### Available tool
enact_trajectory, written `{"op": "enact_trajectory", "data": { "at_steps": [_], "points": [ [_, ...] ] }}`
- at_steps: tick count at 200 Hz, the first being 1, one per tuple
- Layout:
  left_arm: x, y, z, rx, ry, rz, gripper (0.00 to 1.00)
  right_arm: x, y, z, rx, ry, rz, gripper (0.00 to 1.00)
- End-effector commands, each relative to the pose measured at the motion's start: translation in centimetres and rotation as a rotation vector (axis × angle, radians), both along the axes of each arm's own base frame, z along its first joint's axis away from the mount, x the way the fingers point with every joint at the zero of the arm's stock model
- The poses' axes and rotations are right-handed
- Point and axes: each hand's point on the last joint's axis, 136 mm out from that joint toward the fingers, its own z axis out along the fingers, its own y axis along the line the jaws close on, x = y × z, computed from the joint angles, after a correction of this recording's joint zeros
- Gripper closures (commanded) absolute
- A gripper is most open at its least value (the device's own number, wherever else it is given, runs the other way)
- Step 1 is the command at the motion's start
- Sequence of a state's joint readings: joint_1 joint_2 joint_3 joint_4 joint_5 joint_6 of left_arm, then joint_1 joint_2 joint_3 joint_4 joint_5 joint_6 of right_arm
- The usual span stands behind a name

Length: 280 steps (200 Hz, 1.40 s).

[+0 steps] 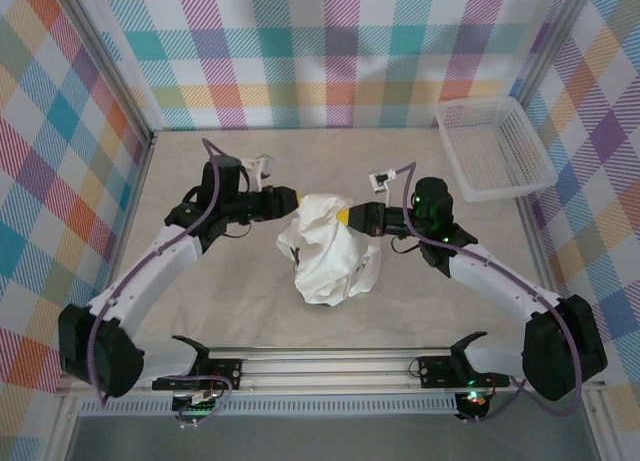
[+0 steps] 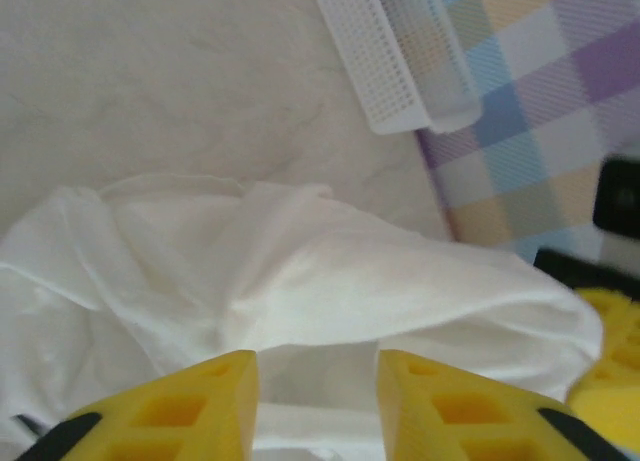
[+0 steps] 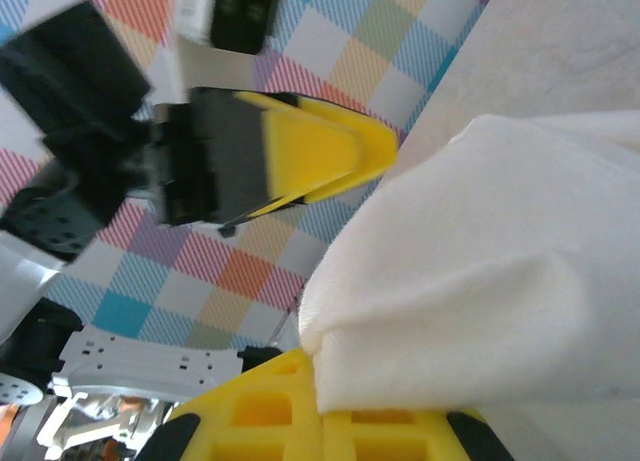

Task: Fold the inside-out t-shirt
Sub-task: Turn the T-shirt inside out at the center of the table.

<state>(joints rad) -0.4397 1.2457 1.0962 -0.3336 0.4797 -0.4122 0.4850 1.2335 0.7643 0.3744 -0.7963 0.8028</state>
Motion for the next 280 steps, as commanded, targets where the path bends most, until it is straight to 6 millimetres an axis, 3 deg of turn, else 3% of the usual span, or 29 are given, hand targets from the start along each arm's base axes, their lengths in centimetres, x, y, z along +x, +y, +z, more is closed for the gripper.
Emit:
{"op": "enact_trajectory", "data": {
  "at_steps": [1, 28, 42, 65, 89, 104, 128, 147, 171, 195, 220, 240, 256, 269, 280],
  "points": [
    [-2.3, 1.3, -1.6, 0.299, -0.099, 0.0, 0.58, -0.9, 0.2, 0.3, 0.017, -0.037, 0.072, 1.0],
    [-2.9, -0.8, -3.0, 0.435, -0.16, -0.005, 0.54, -0.6, 0.4, 0.3, 0.009, -0.026, 0.074, 1.0],
    [-2.2, -2.3, -3.2, 0.412, -0.15, 0.026, 0.5, -0.6, 0.4, 0.2, 0.007, -0.018, 0.082, 1.0],
    [-0.4, -3.9, -3.4, 0.358, -0.138, 0.096, 0.27, -0.8, 0.5, 0.3, 0.012, -0.009, 0.094, 1.0],
    [1.7, -4.6, -3.0, 0.341, -0.152, 0.156, 0.25, -1.1, 0.4, 0.3, 0.014, -0.002, 0.096, 1.0],
    [2.7, -5.3, -3.4, 0.331, -0.142, 0.156, 0.34, -1.2, 0.4, 0.5, 0.014, -0.004, 0.095, 1.0],
    [4.0, -5.2, -4.8, 0.343, -0.102, 0.173, 0.8, -1.0, 0.3, 0.6, 0.011, 0.0, 0.078, 1.0],
    [4.1, -4.8, -4.1, 0.278, -0.068, 0.17, 1.0, 0.1, -0.4, -0.5, -0.029, 0.037, 0.018, 1.0],
    [2.6, -4.8, -0.4, 0.138, -0.037, 0.112, 1.0, 2.3, -3.0, -2.5, -0.1, 0.067, -0.088, 1.0],
    [-0.2, -5.9, 4.3, -0.123, 0.088, -0.042, 1.0, 4.4, -5.7, -4.5, -0.185, 0.03, -0.173, 1.0],
    [-2.8, -7.2, 8.1, -0.282, 0.154, -0.197, 1.0, 5.6, -6.2, -6.9, -0.269, 0.018, -0.159, 1.0],
    [-3.4, -7.3, 9.1, -0.311, 0.163, -0.221, 1.0, 5.8, -5.8, -8.1, -0.284, 0.064, -0.117, 0.96],
    [-3.3, -7.4, 9.2, -0.313, 0.164, -0.22, 1.0, 6.4, -6.7, -9.7, -0.35, 0.134, -0.182, 0.67],
    [-2.8, -7.5, 8.4, -0.3, 0.191, -0.206, 1.0, 6.1, -7.7, -9.8, -0.402, 0.152, -0.239, 0.65],
    [-2.5, -7.5, 7.6, -0.282, 0.216, -0.19, 1.0, 5.7, -8.7, -8.4, -0.43, 0.081, -0.326, 0.63]
  ]
}}
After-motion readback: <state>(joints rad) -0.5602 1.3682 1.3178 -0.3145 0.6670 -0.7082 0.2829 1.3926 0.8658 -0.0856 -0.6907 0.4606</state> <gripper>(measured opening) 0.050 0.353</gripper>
